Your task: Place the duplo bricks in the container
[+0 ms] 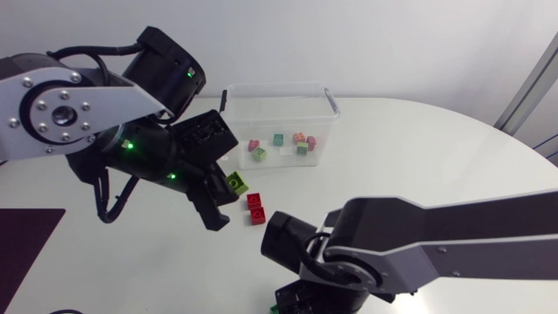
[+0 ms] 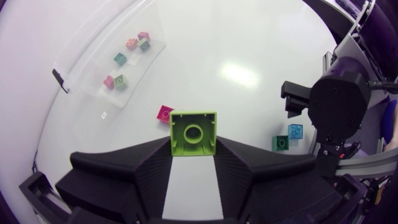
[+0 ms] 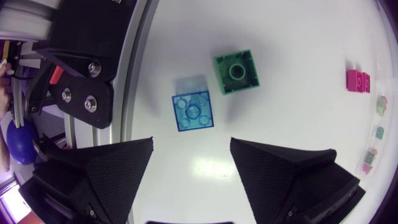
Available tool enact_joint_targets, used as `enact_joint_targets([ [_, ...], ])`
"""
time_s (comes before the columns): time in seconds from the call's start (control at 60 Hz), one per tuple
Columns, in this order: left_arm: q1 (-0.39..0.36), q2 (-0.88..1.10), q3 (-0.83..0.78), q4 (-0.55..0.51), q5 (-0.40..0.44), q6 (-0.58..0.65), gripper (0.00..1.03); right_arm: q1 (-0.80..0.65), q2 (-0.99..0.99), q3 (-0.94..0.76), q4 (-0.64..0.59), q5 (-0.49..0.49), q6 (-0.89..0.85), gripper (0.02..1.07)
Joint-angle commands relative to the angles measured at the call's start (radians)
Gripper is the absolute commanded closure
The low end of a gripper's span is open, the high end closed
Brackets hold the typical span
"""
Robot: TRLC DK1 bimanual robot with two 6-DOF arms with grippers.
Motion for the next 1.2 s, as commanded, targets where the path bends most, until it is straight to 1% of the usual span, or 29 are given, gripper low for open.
enact_joint_targets([
  [0.0,0.020,-0.003,0.002,-0.015,-0.003,0.029,0.78,0.017,0.050,0.027,-0.013,0.008,-0.031,0.15],
  [0.067,0.026,-0.003,-0.004,-0.014,-0.001,0.033,0.78,0.021,0.084,0.038,-0.001,0.019,-0.029,0.17],
  [0.25,0.042,-0.013,-0.013,-0.015,0.008,0.043,0.78,0.021,0.132,0.082,-0.018,0.042,-0.031,0.18],
  [0.35,0.054,-0.015,-0.013,-0.015,0.015,0.047,0.78,0.021,0.158,0.102,-0.016,0.053,-0.029,0.24],
  [0.417,0.068,-0.015,-0.015,-0.017,0.025,0.053,0.78,0.028,0.181,0.107,-0.009,0.055,-0.029,0.34],
  [0.433,0.068,-0.016,-0.015,-0.017,0.025,0.053,0.78,0.028,0.184,0.107,-0.007,0.056,-0.028,0.35],
  [0.45,0.071,-0.016,-0.016,-0.017,0.026,0.056,0.78,0.032,0.195,0.107,-0.001,0.056,-0.025,0.40],
  [0.467,0.072,-0.016,-0.016,-0.017,0.026,0.058,0.78,0.034,0.198,0.107,-0.001,0.056,-0.025,0.42],
  [0.5,0.077,-0.020,-0.018,-0.017,0.026,0.061,0.78,0.040,0.207,0.104,0.007,0.058,-0.023,0.51],
  [0.533,0.083,-0.021,-0.018,-0.018,0.026,0.067,0.78,0.048,0.210,0.097,0.017,0.059,-0.022,0.61],
  [0.567,0.088,-0.023,-0.018,-0.018,0.026,0.069,0.78,0.051,0.210,0.096,0.025,0.058,-0.019,0.68],
  [0.583,0.092,-0.026,-0.018,-0.020,0.028,0.073,0.78,0.054,0.210,0.094,0.028,0.056,-0.015,0.70],
  [0.833,0.112,-0.026,0.004,-0.023,0.039,0.079,0.78,0.051,0.153,0.082,0.034,0.061,0.012,0.72],
  [0.967,0.112,-0.010,0.021,-0.018,0.040,0.078,0.78,-0.006,0.110,0.084,0.030,0.071,0.004,0.72],
  [1.1,0.112,0.011,0.077,-0.018,0.040,0.067,0.78,-0.055,0.046,0.081,0.005,0.082,-0.005,0.72],
  [1.183,0.121,0.056,0.142,-0.017,0.040,0.063,0.78,-0.101,-0.005,0.090,-0.007,0.082,-0.011,0.72],
])
